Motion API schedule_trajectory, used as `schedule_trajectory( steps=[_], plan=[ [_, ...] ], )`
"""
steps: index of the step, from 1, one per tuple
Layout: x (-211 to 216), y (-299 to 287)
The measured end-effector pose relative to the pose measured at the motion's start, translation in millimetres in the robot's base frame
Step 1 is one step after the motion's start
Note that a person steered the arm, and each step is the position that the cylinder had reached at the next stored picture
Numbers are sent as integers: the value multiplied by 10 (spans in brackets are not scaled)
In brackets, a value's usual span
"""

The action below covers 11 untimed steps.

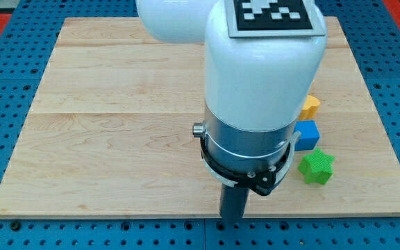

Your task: Move the green star towards right of yellow blocks

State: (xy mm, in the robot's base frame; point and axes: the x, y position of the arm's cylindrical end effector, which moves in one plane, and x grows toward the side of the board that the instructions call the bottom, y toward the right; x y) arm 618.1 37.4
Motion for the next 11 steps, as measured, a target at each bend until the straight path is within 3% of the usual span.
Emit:
schedule_trajectory(
  steps=[3, 4, 6, 7, 11],
  plan=[
    [-29, 238],
    [-296, 882],
    [-1349, 2160],
    [-1626, 2236],
    [-1629, 2440]
  ],
)
